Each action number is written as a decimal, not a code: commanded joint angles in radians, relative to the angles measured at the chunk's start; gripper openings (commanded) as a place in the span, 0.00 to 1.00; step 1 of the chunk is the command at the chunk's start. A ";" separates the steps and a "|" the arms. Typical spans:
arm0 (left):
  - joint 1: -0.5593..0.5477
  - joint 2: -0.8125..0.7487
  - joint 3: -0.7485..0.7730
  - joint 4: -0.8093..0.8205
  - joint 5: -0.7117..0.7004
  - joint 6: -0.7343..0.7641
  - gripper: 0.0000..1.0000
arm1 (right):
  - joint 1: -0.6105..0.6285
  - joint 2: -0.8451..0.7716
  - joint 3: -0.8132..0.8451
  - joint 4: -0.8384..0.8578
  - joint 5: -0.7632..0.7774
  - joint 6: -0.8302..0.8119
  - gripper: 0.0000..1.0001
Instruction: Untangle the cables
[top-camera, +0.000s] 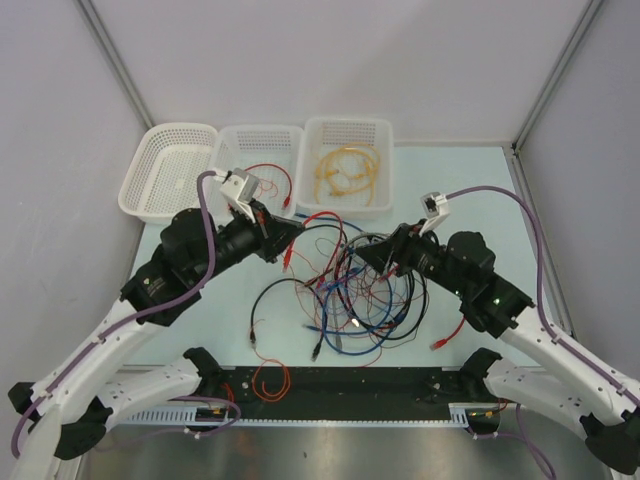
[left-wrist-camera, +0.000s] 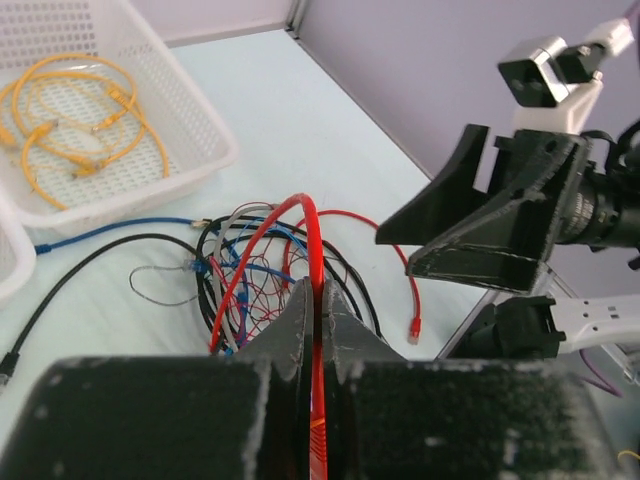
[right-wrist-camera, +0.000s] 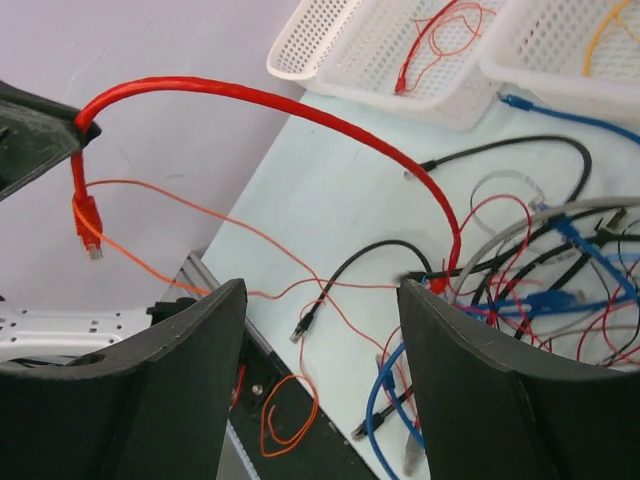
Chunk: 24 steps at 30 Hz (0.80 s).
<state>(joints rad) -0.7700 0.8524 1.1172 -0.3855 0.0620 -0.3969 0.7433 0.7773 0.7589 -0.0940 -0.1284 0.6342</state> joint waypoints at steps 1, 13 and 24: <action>-0.002 0.000 0.061 0.037 0.087 0.053 0.00 | 0.014 0.057 0.046 0.117 0.010 -0.066 0.68; -0.002 0.007 0.061 0.034 0.140 0.038 0.00 | 0.019 0.246 0.057 0.252 0.156 -0.245 0.68; -0.002 0.011 0.032 0.045 0.168 0.026 0.00 | 0.027 0.359 0.059 0.468 0.250 -0.294 0.18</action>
<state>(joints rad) -0.7700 0.8661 1.1339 -0.3843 0.1955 -0.3656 0.7662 1.1164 0.7746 0.2310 0.0742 0.3656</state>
